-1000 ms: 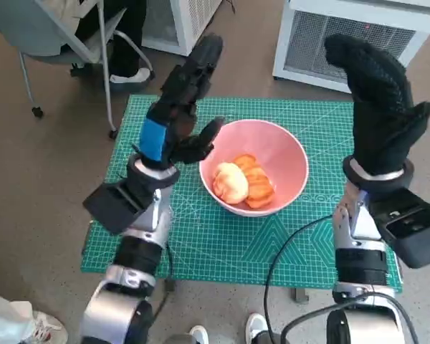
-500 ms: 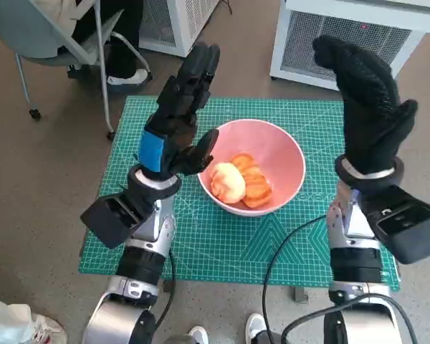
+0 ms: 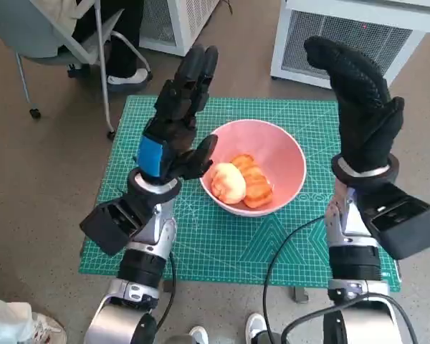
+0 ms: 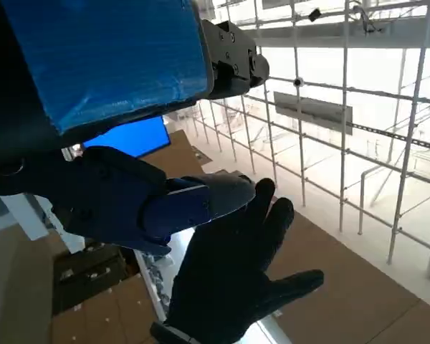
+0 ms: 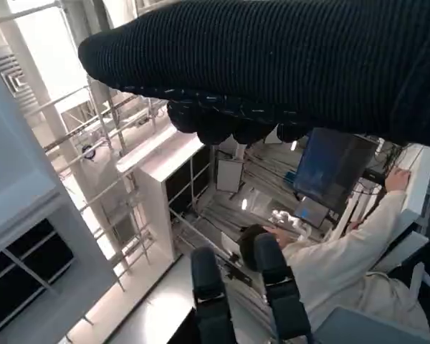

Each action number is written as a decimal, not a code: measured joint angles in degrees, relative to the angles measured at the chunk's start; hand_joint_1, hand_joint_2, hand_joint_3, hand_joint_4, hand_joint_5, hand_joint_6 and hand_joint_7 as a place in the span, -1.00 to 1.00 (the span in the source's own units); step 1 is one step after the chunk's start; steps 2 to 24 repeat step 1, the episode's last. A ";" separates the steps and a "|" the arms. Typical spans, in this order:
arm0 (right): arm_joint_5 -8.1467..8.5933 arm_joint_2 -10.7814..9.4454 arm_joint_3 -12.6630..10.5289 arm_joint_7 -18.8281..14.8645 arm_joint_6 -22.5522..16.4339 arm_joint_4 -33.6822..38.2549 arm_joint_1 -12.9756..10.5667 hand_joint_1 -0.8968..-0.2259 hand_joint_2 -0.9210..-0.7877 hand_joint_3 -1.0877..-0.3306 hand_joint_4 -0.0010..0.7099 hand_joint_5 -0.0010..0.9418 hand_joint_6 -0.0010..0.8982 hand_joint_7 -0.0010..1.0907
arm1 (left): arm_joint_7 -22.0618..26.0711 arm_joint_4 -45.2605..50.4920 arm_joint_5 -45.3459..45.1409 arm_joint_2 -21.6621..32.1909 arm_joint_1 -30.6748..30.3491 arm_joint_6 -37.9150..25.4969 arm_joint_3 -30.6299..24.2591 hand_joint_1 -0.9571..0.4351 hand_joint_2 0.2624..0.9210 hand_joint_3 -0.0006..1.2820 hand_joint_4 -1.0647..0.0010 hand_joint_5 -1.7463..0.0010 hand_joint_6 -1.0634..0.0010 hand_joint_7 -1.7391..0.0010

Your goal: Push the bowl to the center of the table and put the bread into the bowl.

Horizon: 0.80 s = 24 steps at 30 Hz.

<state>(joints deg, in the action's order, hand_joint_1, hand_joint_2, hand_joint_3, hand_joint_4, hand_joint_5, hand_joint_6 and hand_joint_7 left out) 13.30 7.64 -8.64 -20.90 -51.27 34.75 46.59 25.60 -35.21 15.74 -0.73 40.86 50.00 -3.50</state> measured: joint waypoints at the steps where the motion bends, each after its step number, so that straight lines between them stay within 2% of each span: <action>1: -0.04 0.00 0.00 0.04 0.00 0.01 0.00 -0.08 -1.00 -0.15 -0.21 -0.99 -0.80 -0.25 | -0.17 0.00 -0.09 0.00 0.00 0.09 0.00 -0.46 1.00 -0.06 0.83 1.00 0.68 1.00; 24: -0.04 0.00 0.00 0.04 0.00 0.01 0.00 -0.08 -1.00 -0.15 -0.21 -0.99 -0.80 -0.25 | -0.17 0.00 -0.09 0.00 0.00 0.09 0.00 -0.46 1.00 -0.06 0.83 1.00 0.68 1.00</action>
